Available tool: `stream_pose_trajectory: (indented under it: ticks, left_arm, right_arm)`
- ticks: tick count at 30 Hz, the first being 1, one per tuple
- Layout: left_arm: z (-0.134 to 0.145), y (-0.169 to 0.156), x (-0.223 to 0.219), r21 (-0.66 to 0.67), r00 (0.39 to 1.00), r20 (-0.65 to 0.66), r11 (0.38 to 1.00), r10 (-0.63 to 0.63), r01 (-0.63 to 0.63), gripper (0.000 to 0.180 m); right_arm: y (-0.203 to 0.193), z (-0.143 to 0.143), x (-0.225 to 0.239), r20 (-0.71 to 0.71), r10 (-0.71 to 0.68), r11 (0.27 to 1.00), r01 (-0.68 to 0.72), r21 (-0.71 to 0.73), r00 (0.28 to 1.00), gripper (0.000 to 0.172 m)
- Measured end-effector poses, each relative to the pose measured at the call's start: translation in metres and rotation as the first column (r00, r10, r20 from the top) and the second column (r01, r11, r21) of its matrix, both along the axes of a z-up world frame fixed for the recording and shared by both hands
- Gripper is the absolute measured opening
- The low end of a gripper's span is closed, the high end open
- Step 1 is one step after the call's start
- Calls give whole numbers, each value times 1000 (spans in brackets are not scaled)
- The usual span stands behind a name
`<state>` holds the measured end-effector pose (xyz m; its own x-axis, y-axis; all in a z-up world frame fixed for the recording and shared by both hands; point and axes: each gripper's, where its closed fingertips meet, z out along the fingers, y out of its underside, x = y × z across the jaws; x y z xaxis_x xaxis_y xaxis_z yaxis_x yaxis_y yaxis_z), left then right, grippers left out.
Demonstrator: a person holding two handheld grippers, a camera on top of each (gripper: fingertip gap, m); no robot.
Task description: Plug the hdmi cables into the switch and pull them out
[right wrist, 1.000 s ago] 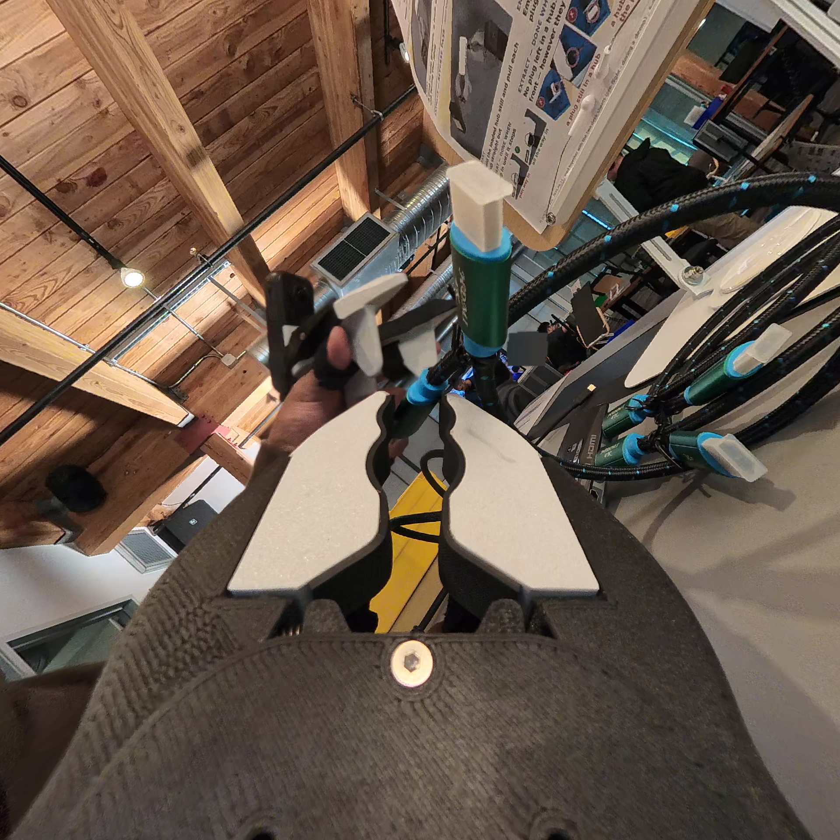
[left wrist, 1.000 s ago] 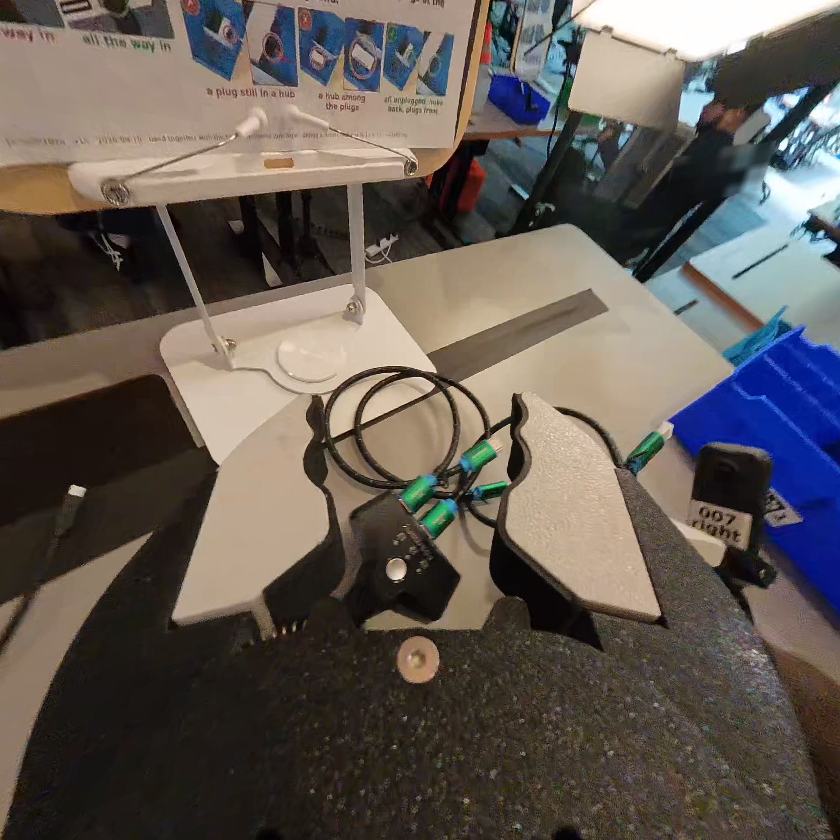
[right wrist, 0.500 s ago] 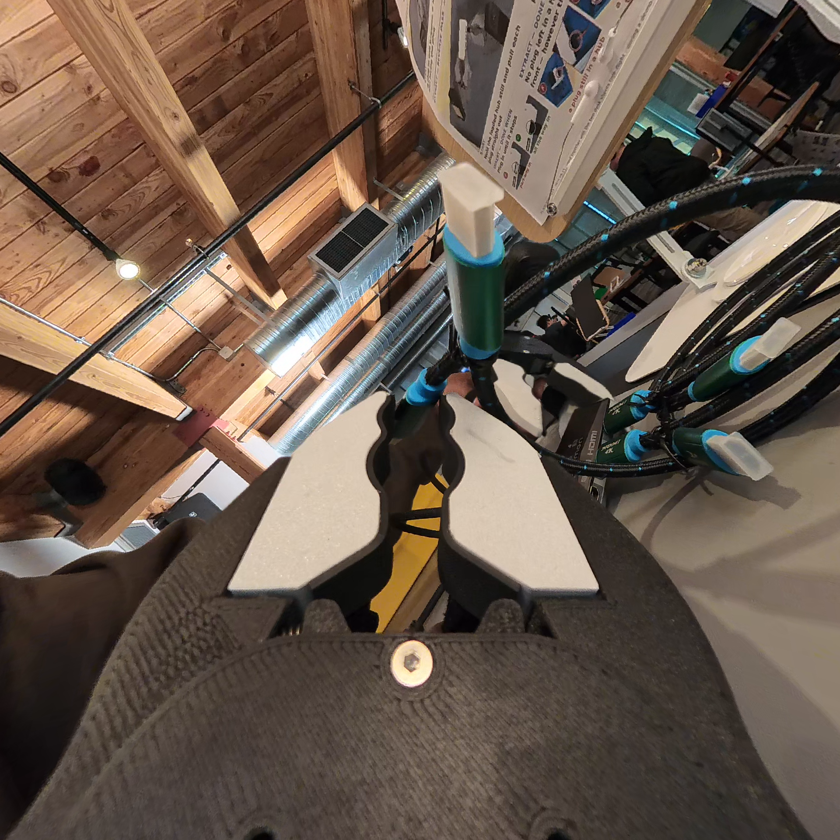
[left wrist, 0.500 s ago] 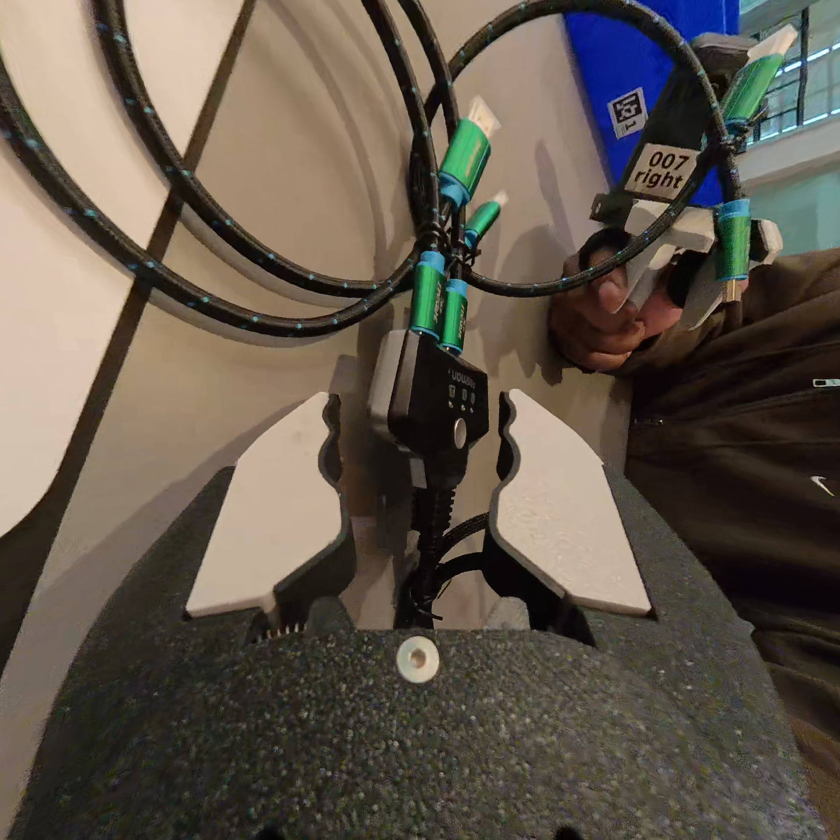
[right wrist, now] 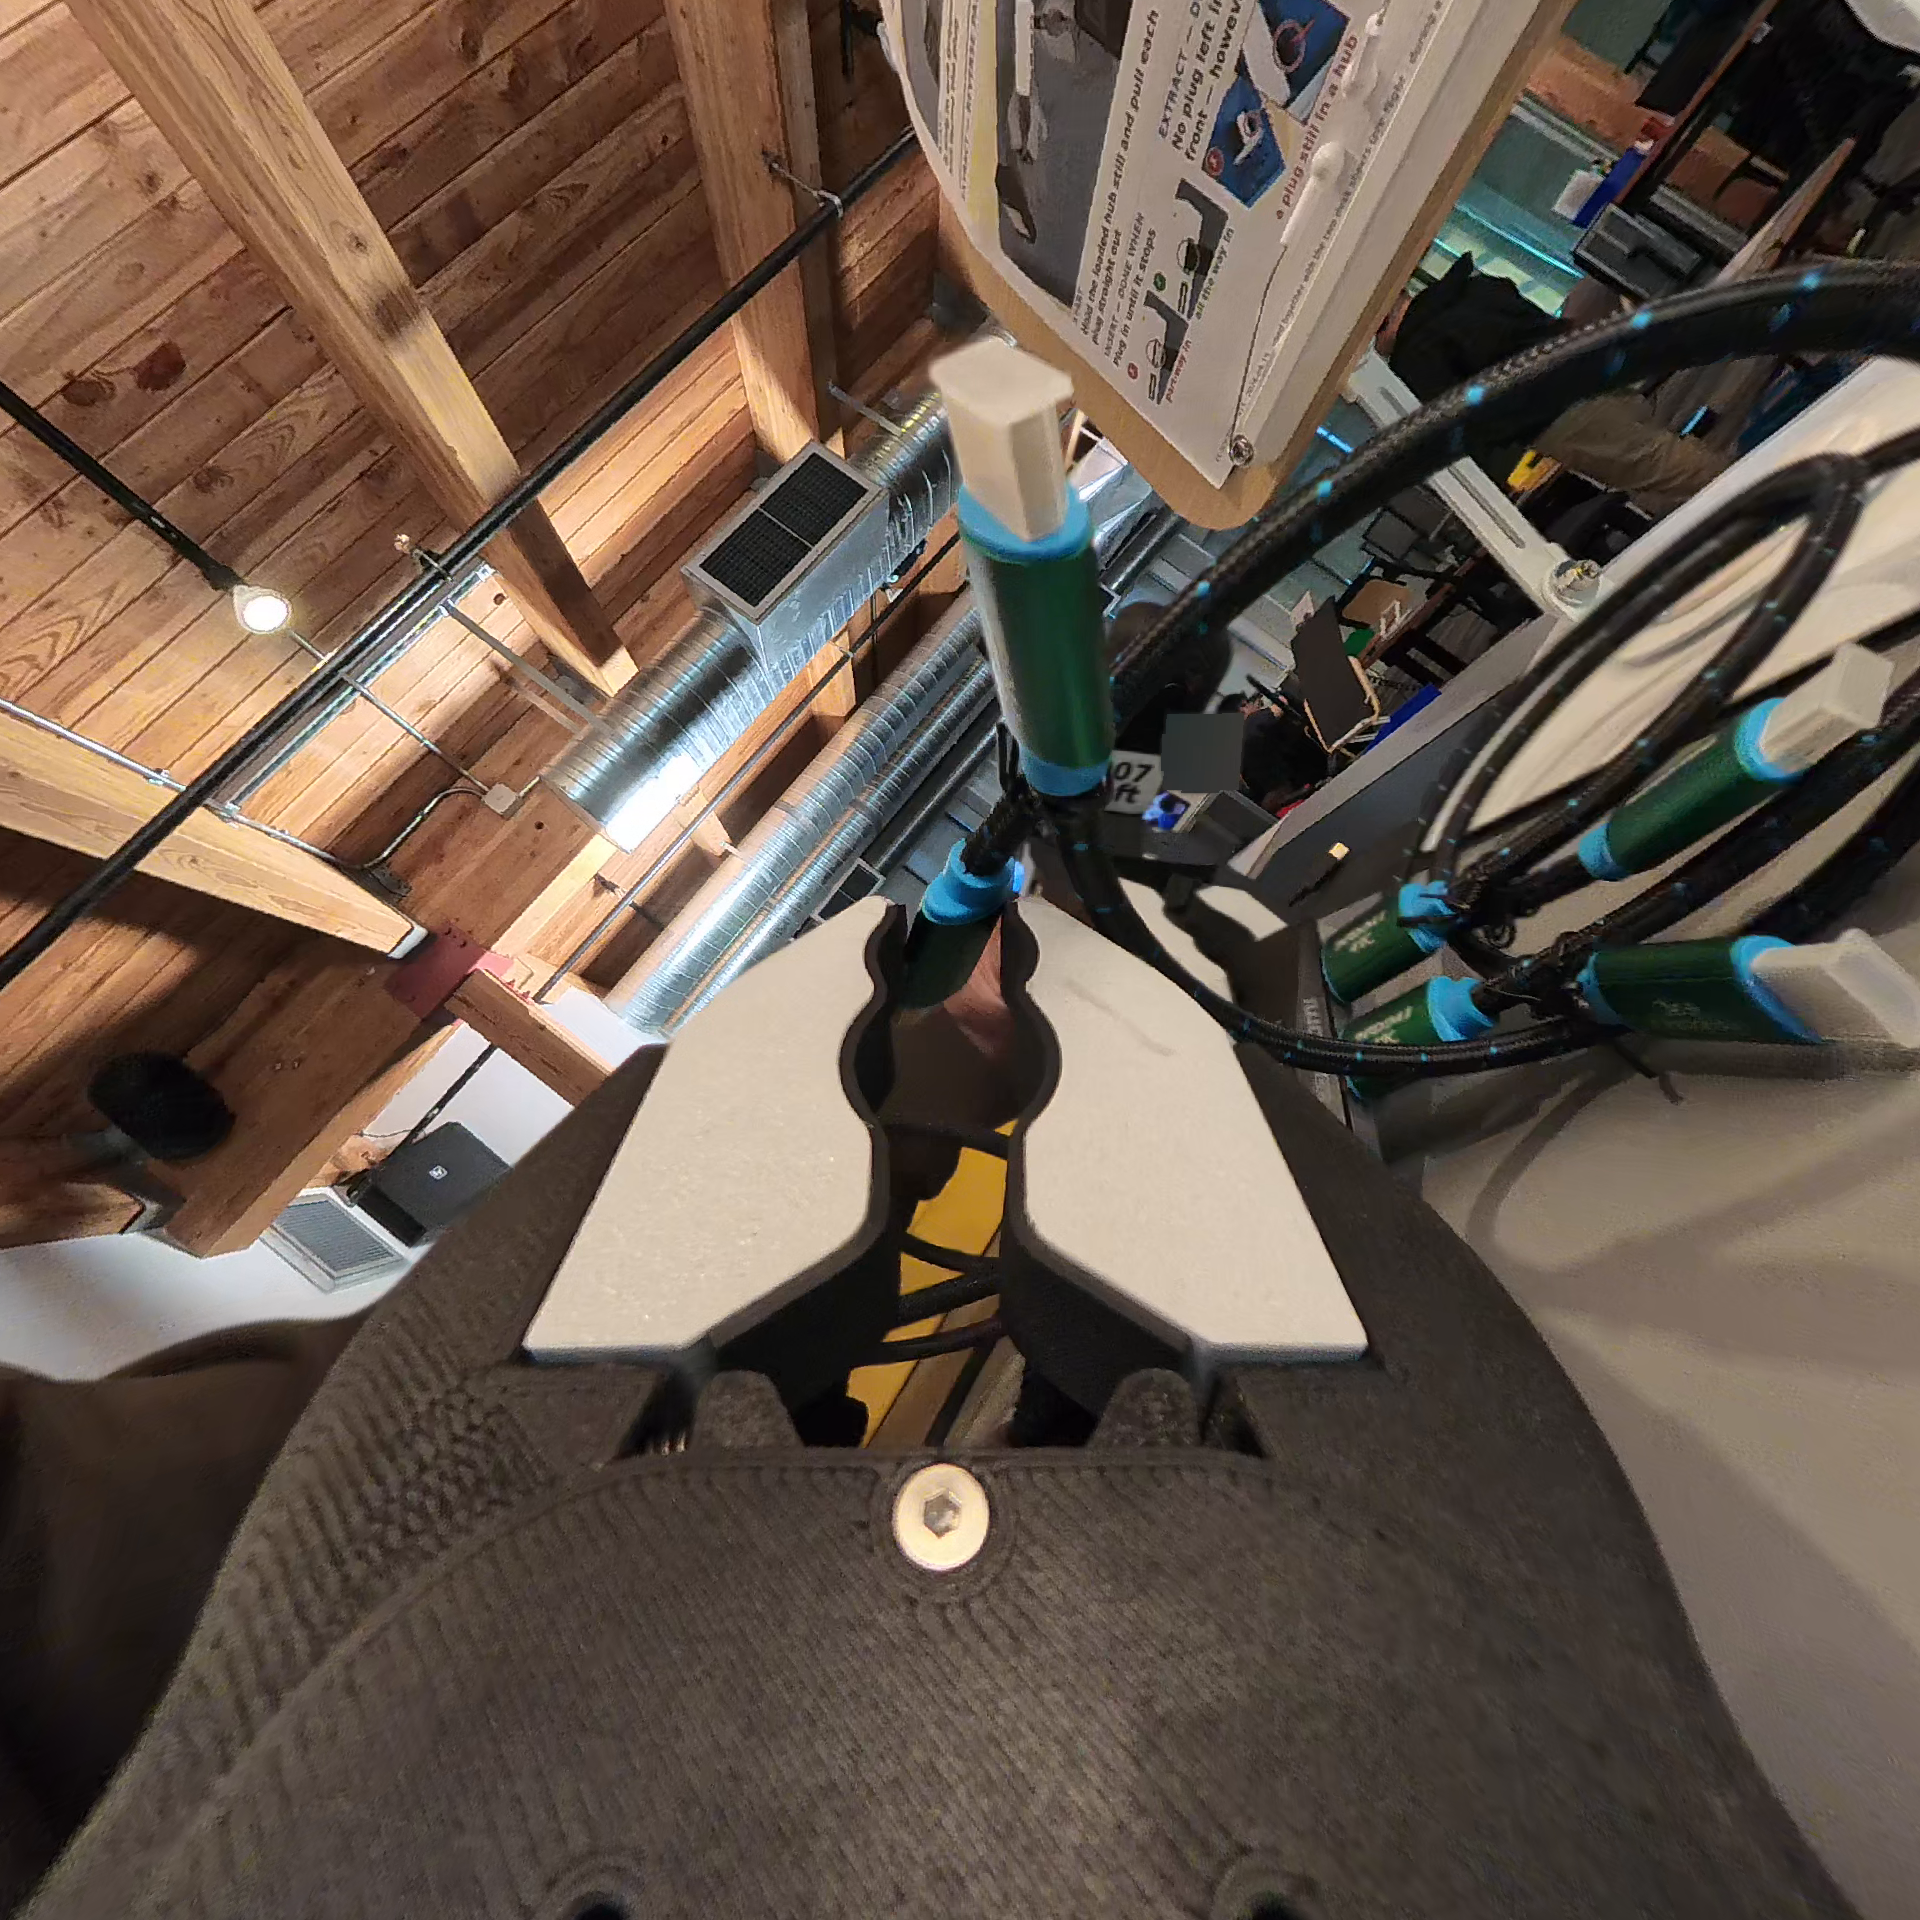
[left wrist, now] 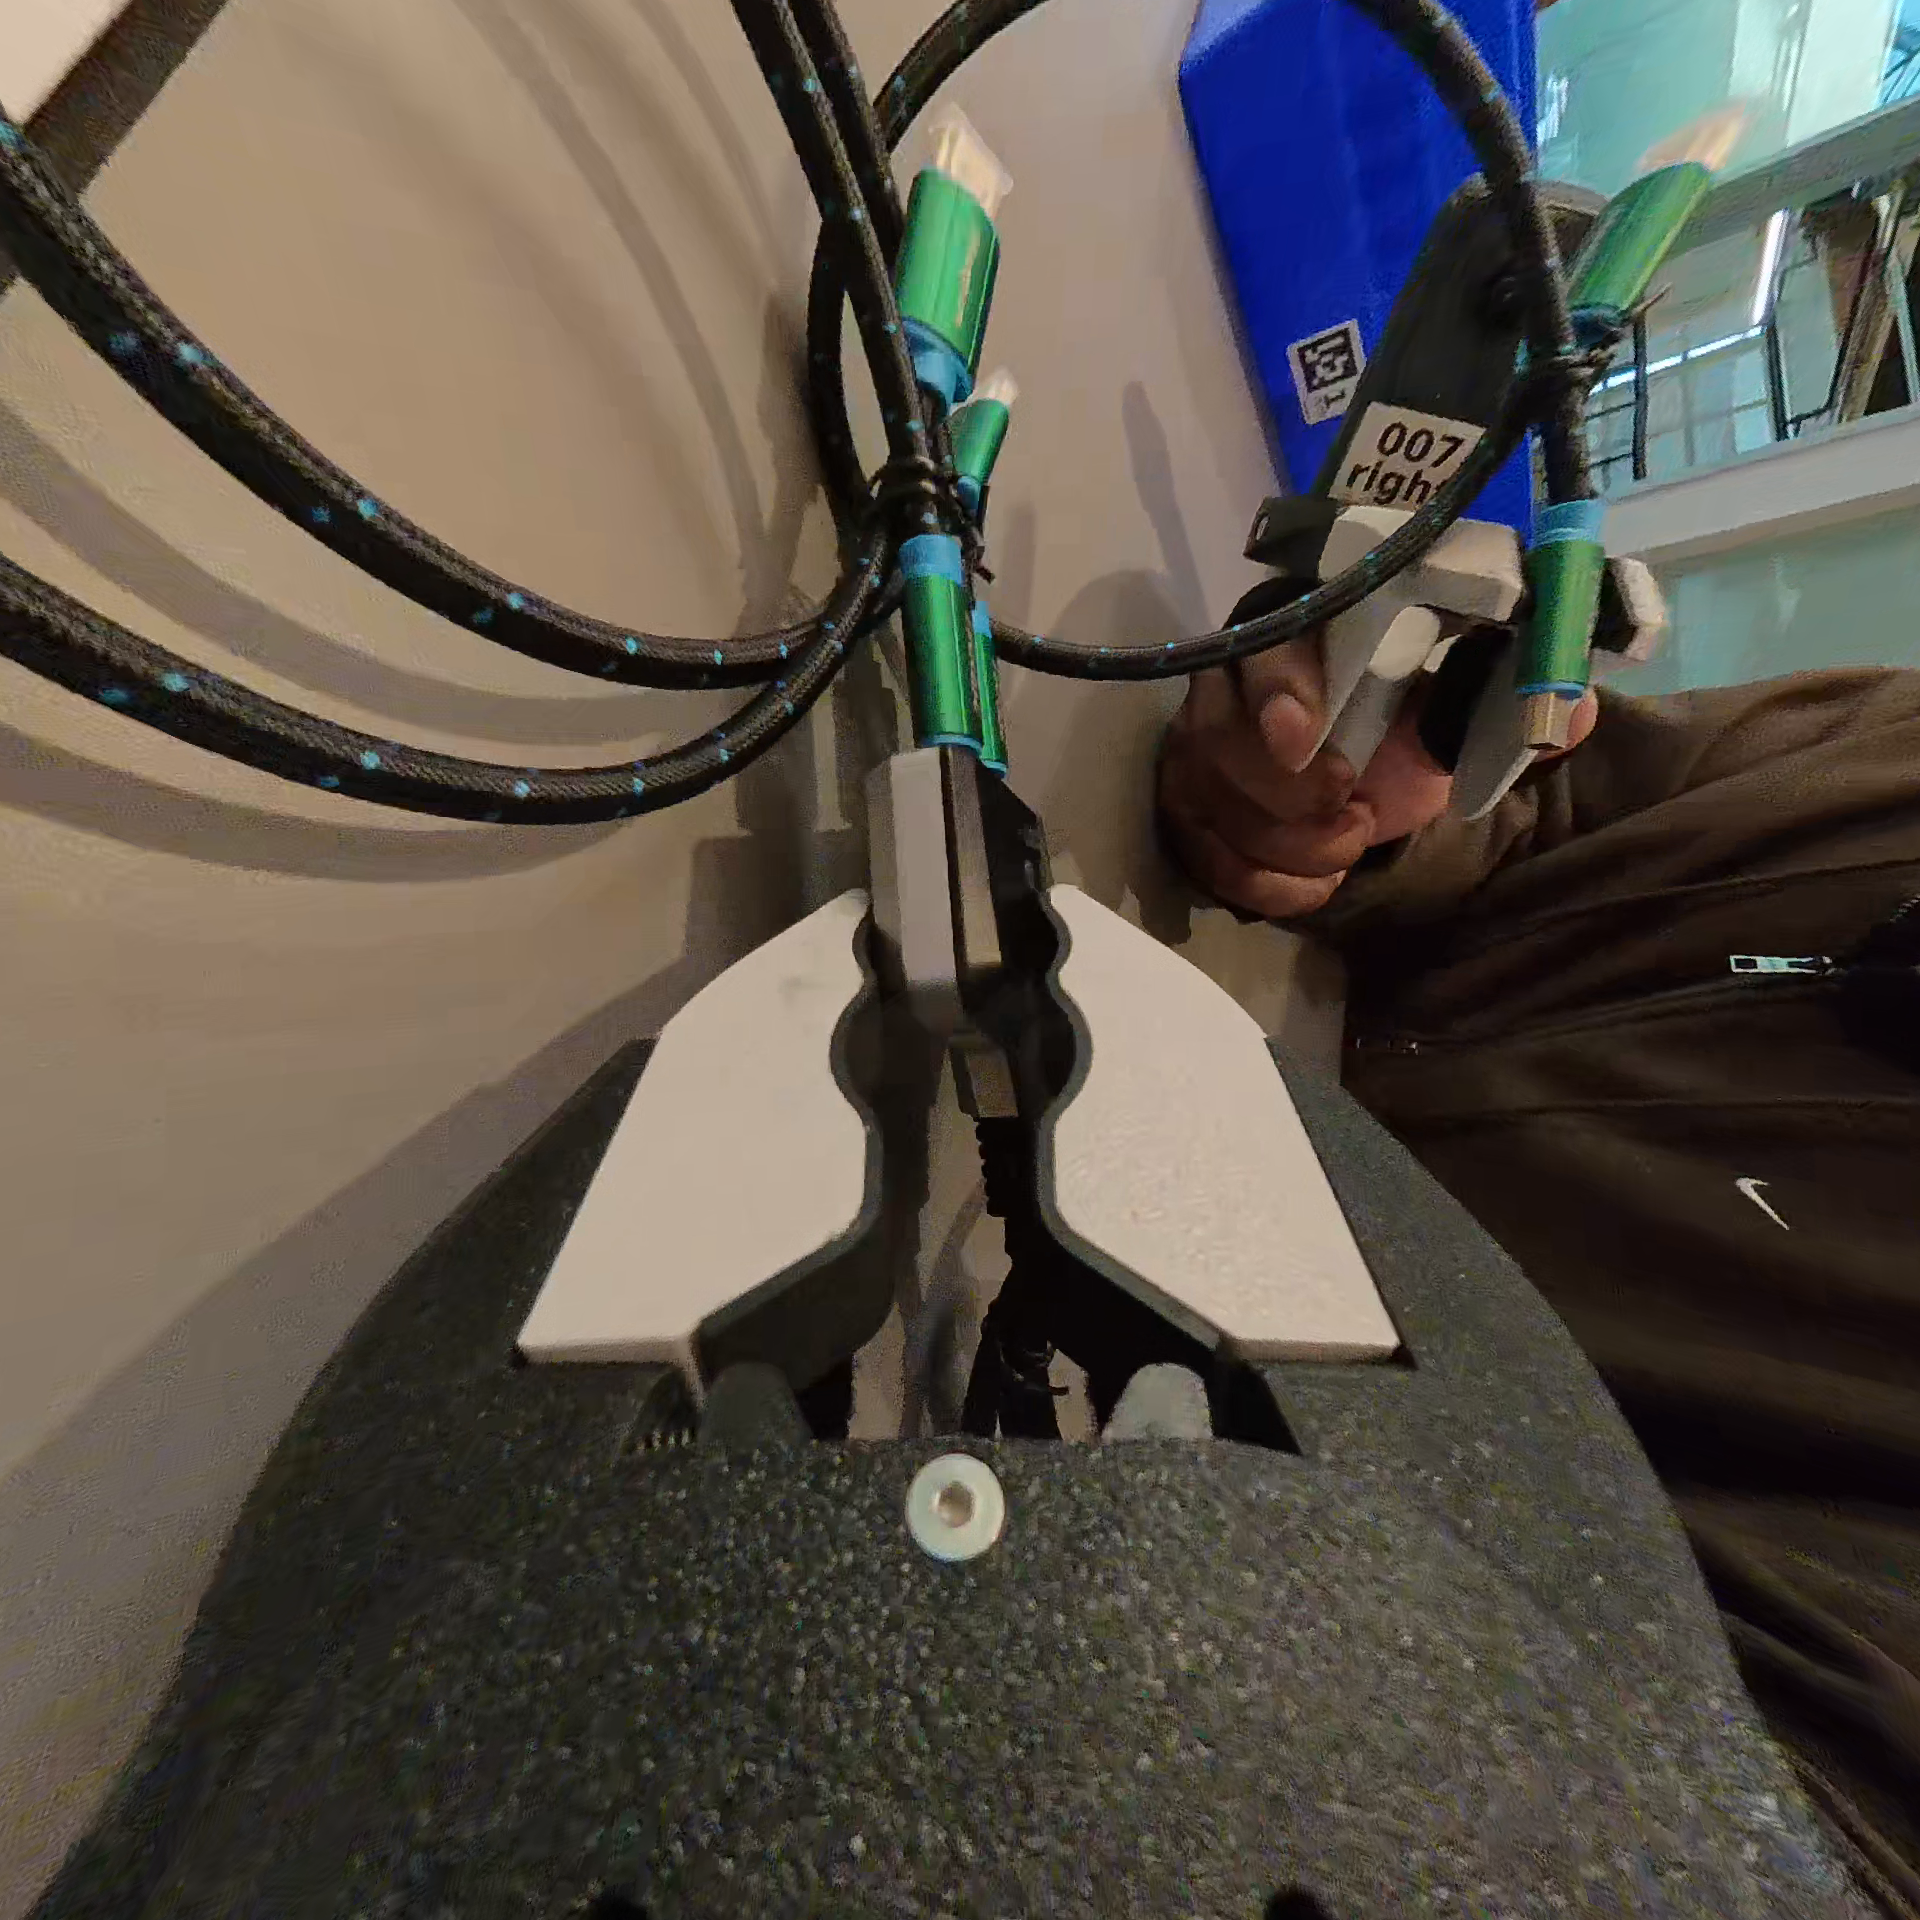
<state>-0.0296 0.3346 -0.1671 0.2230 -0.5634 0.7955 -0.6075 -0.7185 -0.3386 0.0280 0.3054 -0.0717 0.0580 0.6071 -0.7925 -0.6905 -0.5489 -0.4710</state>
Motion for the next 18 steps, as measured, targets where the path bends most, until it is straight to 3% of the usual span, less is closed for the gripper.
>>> stream_pose_trajectory:
  ticks: [4, 8, 13, 18]
  left_arm:
    - [23, 0, -7, 145, 983, 119, 976, 143, -160, 21]
    - [43, -9, -16, 140, 896, 315, 919, 312, -369, 21]
    - [62, -20, -30, 14, 685, 518, 795, 513, -606, 21]
    - [93, -49, -35, -70, 468, 735, 741, 491, -668, 21]
  right_arm:
    - [5, -2, 5, 5, 5, 1000, -5, -14, 1000, 17]
    - [6, 0, 5, 16, 74, 997, -74, -6, 997, 16]
    - [-6, 5, -3, 36, 189, 980, -191, 49, 981, 15]
    - [-13, 8, -8, 67, 235, 967, -240, 88, 970, 14]
